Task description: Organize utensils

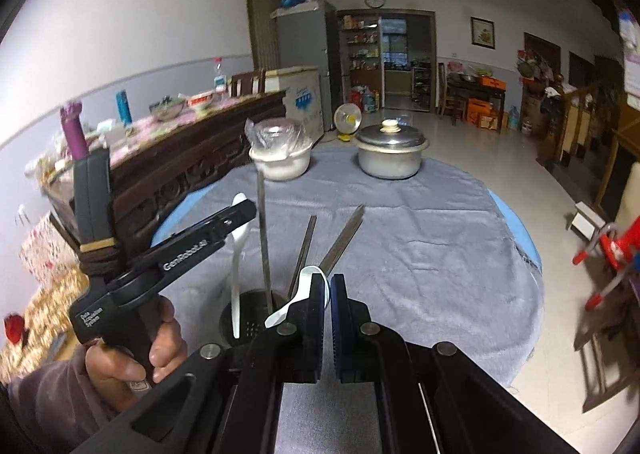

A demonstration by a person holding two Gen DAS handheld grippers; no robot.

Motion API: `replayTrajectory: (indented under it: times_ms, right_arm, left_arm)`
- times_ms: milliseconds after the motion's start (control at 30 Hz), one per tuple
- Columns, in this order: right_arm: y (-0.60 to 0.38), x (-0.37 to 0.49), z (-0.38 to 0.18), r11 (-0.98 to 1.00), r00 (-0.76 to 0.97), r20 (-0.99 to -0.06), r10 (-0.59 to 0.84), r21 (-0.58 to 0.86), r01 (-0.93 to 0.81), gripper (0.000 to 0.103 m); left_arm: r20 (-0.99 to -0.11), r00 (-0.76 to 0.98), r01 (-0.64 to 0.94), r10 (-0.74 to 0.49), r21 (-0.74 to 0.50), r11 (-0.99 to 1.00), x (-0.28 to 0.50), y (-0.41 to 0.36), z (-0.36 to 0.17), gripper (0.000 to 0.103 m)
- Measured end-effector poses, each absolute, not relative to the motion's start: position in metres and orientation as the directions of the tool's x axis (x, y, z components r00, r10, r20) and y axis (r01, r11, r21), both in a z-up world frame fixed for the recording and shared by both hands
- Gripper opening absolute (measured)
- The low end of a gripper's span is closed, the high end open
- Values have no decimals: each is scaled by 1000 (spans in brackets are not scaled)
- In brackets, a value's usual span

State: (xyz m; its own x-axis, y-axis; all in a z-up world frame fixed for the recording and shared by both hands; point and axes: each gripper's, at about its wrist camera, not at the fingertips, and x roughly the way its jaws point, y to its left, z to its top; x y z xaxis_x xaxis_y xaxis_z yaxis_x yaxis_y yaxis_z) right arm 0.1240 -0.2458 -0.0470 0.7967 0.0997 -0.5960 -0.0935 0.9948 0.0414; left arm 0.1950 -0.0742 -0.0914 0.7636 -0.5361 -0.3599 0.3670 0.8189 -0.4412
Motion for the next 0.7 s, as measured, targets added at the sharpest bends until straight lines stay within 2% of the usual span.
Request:
replayTrajectory:
  times_ms: [300, 567, 667, 700]
  right_arm:
    - [-228, 129, -67, 991, 759, -642, 107, 10, -130, 4]
    - [-232, 132, -76, 989, 741, -654, 149, 81, -126, 4]
    - [-237, 136, -77, 983, 734, -654, 184, 142, -120, 4]
    - [-240, 137, -78, 980, 735, -651, 192, 163, -112, 5]
  left_arm:
    - [-382, 755, 358, -534, -443, 822, 192, -70, -104, 31]
    - [-404, 748, 356, -526, -425, 832, 188, -60, -106, 31]
    - [-427, 740, 361, -520, -400, 842, 186, -59, -108, 39]
    - [-435, 741, 360, -512, -386, 849, 185, -57, -108, 45]
